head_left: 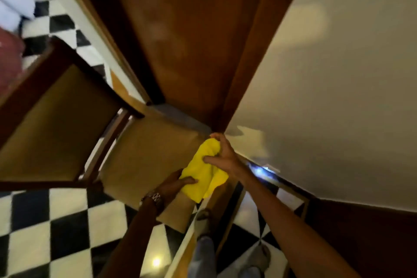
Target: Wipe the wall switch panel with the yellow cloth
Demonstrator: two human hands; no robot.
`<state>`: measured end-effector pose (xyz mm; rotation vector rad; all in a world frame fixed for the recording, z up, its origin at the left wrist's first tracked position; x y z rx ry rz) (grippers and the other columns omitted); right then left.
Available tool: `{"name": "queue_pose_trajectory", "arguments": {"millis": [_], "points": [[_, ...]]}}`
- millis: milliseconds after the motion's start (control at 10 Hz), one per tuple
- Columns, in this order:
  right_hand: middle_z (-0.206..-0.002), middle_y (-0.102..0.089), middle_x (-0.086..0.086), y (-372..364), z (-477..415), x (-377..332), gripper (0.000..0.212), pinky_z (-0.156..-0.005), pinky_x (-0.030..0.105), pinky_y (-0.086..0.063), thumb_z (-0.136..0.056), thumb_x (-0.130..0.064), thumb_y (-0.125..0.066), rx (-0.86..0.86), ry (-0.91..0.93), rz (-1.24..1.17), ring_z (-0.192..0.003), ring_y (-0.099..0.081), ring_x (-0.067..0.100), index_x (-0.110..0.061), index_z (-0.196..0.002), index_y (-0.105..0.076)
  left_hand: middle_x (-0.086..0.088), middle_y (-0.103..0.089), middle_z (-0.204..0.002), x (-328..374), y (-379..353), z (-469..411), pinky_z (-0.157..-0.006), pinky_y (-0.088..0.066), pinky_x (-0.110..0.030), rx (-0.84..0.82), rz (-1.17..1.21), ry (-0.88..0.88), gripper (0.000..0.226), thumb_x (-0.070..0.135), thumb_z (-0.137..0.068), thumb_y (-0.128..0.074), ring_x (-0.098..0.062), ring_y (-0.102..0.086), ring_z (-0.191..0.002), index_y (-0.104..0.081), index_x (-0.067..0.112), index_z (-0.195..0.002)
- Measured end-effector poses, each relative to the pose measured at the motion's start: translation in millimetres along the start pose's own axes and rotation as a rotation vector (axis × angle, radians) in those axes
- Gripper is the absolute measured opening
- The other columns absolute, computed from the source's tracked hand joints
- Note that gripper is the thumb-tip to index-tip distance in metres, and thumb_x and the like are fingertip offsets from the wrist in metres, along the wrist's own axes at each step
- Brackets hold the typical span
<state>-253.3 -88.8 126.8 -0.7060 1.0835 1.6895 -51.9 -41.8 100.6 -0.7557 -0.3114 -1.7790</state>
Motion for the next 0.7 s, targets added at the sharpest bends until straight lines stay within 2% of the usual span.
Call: {"name": "queue_pose_trajectory", "arguments": {"millis": [100, 200, 300, 400, 500, 600, 700], "points": [[-0.13, -0.055, -0.003, -42, -47, 43, 0.075, -0.093, 0.024, -0.052, -0.071, 0.001, -0.085, -0.254, -0.068, 0.037, -0.123, -0.055, 0.022, -0.031, -0.128, -0.048, -0.01, -0.075, -0.127, -54, 45, -32, -0.1, -0.058, -0.048, 0.014, 0.094, 0.061, 0.073, 0.033, -0.062, -0.092, -0.032, -0.072, -0.116, -0.067, 0.019, -0.129], [-0.136, -0.056, -0.001, -77, -81, 81, 0.064, -0.1, 0.037, -0.052, -0.073, -0.025, -0.088, -0.453, -0.167, 0.189, -0.124, -0.055, 0.022, -0.03, -0.129, -0.057, -0.02, -0.07, -0.132, -103, 81, -63, -0.105, -0.053, -0.056, 0.136, 0.156, 0.095, 0.053, 0.018, -0.083, -0.085, -0.043, -0.066, -0.121, -0.066, 0.01, -0.132], [-0.133, -0.058, 0.002, -107, -105, 111, 0.06, -0.099, 0.042, -0.053, -0.078, -0.033, -0.083, -0.494, -0.206, 0.293, -0.12, -0.056, 0.025, -0.03, -0.13, -0.054, -0.032, -0.06, -0.139, -150, 105, -91, -0.1, -0.051, -0.052, 0.267, 0.307, 0.111, 0.047, 0.002, -0.095, -0.065, -0.052, -0.056, -0.129, -0.055, -0.005, -0.14], [-0.133, -0.055, 0.009, -136, -120, 140, 0.058, -0.101, 0.048, -0.05, -0.082, -0.012, -0.074, -0.436, -0.119, 0.233, -0.12, -0.055, 0.03, -0.023, -0.132, -0.049, -0.016, -0.065, -0.137, -190, 116, -105, -0.098, -0.054, -0.048, 0.428, 0.398, 0.153, 0.047, -0.002, -0.098, -0.064, -0.042, -0.061, -0.126, -0.055, 0.005, -0.144], [-0.119, -0.052, 0.014, -150, -109, 143, 0.05, -0.089, 0.051, -0.05, -0.078, -0.004, -0.07, -0.332, 0.104, 0.458, -0.107, -0.055, 0.033, -0.012, -0.123, -0.048, -0.008, -0.062, -0.135, -205, 118, -102, -0.1, -0.056, -0.053, 0.558, 0.365, 0.199, 0.053, 0.002, -0.095, -0.073, -0.037, -0.063, -0.118, -0.056, 0.014, -0.144], [-0.134, -0.047, 0.013, -147, -98, 138, 0.055, -0.098, 0.049, -0.046, -0.088, -0.02, -0.066, -0.249, 0.249, 0.794, -0.121, -0.048, 0.033, -0.017, -0.139, -0.044, -0.021, -0.064, -0.127, -198, 117, -99, -0.086, -0.059, -0.046, 0.608, 0.146, 0.279, 0.04, 0.015, -0.092, -0.081, -0.034, -0.067, -0.1, -0.058, 0.005, -0.122], [-0.155, -0.032, 0.013, -117, -96, 100, 0.058, -0.108, 0.047, -0.036, -0.1, -0.037, -0.052, -0.216, 0.219, 0.854, -0.139, -0.035, 0.033, -0.025, -0.153, -0.031, -0.031, -0.062, -0.132, -163, 118, -90, -0.099, -0.051, -0.048, 0.654, -0.293, 0.362, 0.057, 0.026, -0.092, -0.082, -0.044, -0.062, -0.118, -0.053, -0.002, -0.132]]}}
Point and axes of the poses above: each hand's wrist, its own z-axis away from the middle knuckle, its own y-axis out of the back of the hand, x = y × z, the point moved 4 cm from there along -z, towards the middle knuckle
